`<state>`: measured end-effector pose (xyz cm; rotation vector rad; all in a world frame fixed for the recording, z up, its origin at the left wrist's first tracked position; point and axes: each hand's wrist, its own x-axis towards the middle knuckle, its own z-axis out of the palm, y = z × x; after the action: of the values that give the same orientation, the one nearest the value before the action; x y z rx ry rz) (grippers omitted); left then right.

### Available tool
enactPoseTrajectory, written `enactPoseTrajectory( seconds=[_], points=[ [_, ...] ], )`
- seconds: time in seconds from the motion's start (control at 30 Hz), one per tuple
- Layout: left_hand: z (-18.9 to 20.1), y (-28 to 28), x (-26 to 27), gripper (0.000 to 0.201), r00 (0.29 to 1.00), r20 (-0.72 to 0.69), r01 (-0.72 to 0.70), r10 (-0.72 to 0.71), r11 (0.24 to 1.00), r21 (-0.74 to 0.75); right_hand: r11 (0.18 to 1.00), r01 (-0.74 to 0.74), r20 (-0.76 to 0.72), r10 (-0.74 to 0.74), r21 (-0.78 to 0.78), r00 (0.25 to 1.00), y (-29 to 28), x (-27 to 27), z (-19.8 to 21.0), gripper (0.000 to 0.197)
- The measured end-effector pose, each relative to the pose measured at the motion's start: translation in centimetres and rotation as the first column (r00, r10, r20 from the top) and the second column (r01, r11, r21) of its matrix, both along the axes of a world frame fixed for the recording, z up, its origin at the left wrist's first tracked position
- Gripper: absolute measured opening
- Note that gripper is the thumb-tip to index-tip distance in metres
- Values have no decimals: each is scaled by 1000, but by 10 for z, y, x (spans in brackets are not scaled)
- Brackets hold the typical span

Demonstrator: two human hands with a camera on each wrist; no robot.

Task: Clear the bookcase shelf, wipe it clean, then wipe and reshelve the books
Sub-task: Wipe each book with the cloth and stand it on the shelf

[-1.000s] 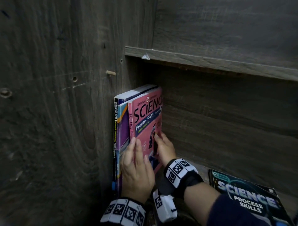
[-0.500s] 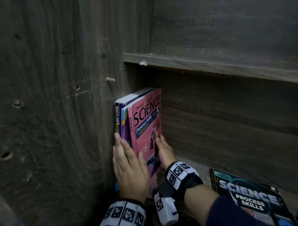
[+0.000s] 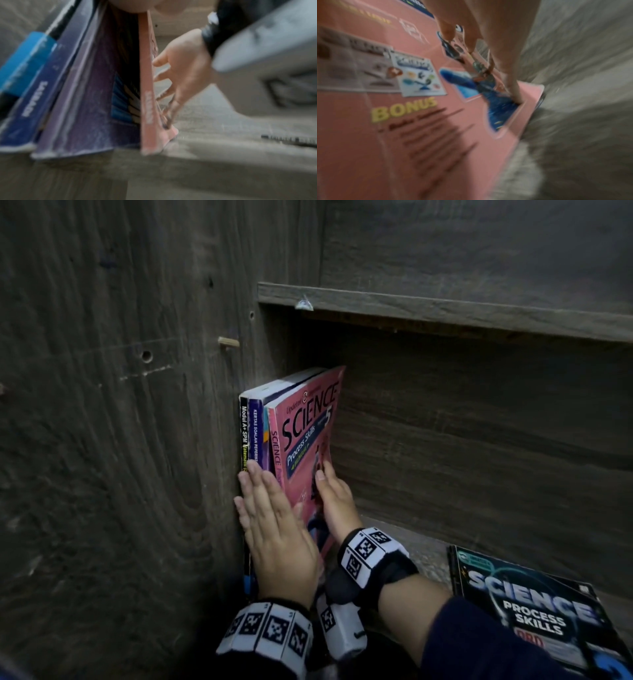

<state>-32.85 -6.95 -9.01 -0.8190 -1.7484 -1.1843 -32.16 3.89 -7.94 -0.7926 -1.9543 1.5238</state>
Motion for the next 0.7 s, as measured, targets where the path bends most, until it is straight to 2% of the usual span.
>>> enactPoseTrajectory(
  seconds=[0.17, 0.27, 0.4, 0.5, 0.57, 0.6, 0.67, 0.7],
  points=[
    [6, -8, 8, 74, 996, 75, 54, -53, 998, -24, 994, 3, 41, -8, 106, 999, -5, 42, 10, 52],
    [12, -13, 17, 70, 991, 129, 40, -35, 999, -37, 981, 0, 192, -38, 194, 981, -6, 105, 19, 51],
    [28, -15, 37, 73, 983, 179, 46, -39, 998, -37, 893, 120, 359, -293, 433, 886, 11, 226, 19, 42],
    [38, -12, 60, 73, 988, 134, 88, -81, 995, -47, 815, 234, 462, -509, 531, 726, 41, 323, 10, 38],
    [37, -3, 79, 71, 978, 83, 199, -191, 974, -104, 785, 247, 578, -595, 569, 559, 64, 383, 0, 46],
    [33, 2, 88, 68, 957, 85, 290, -279, 939, -184, 783, 228, 634, -608, 578, 478, 73, 407, -7, 52],
    [14, 16, 106, 57, 875, 216, 485, -434, 780, -395, 808, 155, 741, -584, 568, 331, 84, 443, -18, 67],
    [1, 22, 115, 56, 828, 324, 561, -459, 679, -473, 823, 129, 775, -565, 553, 283, 87, 455, -23, 72]
  ],
)
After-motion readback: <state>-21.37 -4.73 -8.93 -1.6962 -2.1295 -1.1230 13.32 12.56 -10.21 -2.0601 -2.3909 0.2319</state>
